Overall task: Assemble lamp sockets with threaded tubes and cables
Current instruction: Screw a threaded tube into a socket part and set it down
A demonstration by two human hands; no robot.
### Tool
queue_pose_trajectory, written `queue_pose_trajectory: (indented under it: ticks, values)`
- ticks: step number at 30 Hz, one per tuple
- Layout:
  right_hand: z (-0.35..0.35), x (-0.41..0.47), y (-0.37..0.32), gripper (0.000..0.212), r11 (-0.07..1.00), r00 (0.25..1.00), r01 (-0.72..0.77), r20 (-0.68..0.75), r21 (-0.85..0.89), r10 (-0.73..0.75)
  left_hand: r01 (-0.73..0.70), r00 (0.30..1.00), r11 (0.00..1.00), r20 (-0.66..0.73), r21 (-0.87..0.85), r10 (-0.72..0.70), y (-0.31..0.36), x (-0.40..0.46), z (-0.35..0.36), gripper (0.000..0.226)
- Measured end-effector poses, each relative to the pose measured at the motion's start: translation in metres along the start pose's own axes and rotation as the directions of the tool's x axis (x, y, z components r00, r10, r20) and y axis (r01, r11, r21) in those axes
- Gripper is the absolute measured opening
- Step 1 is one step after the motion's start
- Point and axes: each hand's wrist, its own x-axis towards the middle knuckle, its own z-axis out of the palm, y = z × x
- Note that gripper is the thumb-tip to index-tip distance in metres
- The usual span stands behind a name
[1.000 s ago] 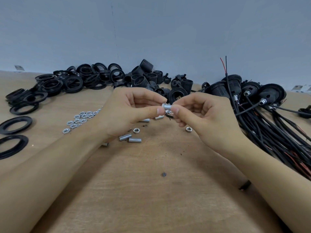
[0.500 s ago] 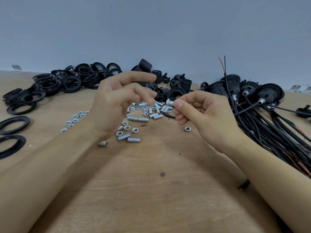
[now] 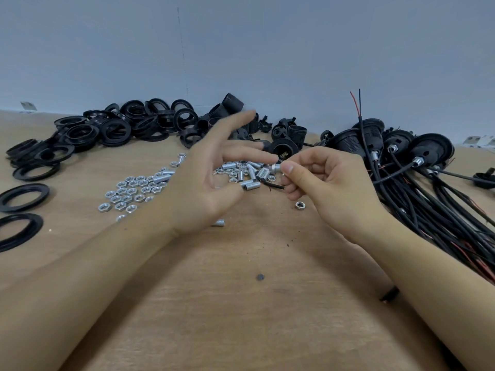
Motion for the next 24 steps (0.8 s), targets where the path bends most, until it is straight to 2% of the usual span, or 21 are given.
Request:
queue_pose_trajectory:
  ticks: [4,7,9,13,14,16,18,21,24]
  values:
    - [0.0,0.001,0.001,0.007,1.0,1.0,-0.015,-0.01,-0.006,0.015,-0.09,0.992,0.996,-0.085,0.013,0.091,0.003,0.001,-0.003,0.074]
    - [0.001,0.0,0.0,0.007,0.999,1.0,-0.01,-0.002,-0.031,0.01,-0.034,0.998,0.99,0.065,0.137,0.026,0.002,-0.004,0.0,0.082]
    - [0.001,0.0,0.001,0.007,0.999,1.0,-0.016,-0.006,-0.043,0.016,-0.059,0.992,0.986,0.117,0.159,0.041,0.003,-0.006,0.002,0.085]
    - [0.0,0.0,0.0,0.007,0.999,0.999,-0.033,-0.012,-0.031,0.032,-0.204,0.969,0.967,-0.108,0.154,0.221,0.002,0.001,-0.007,0.062]
    - [0.0,0.0,0.0,0.007,0.999,0.999,-0.037,-0.014,-0.022,0.037,-0.202,0.96,0.962,-0.158,0.182,0.231,0.0,0.001,-0.008,0.057]
    - [0.0,0.001,0.0,0.007,0.999,0.999,-0.044,-0.017,-0.018,0.043,-0.117,0.964,0.962,-0.204,0.249,0.17,-0.004,0.001,-0.007,0.049]
    - [0.0,0.001,0.001,0.006,0.998,0.999,-0.051,-0.021,-0.03,0.05,-0.014,0.982,0.919,-0.167,0.394,0.087,-0.012,0.002,-0.006,0.043]
    - [-0.001,0.001,0.004,0.005,0.994,0.997,-0.075,-0.021,-0.082,0.074,0.138,0.988,0.716,-0.15,0.684,-0.047,-0.027,0.007,-0.011,0.036]
    - [-0.001,0.0,0.006,0.006,0.989,0.993,-0.115,-0.014,-0.089,0.114,0.279,0.96,0.63,-0.229,0.725,-0.161,-0.034,0.012,-0.023,0.033]
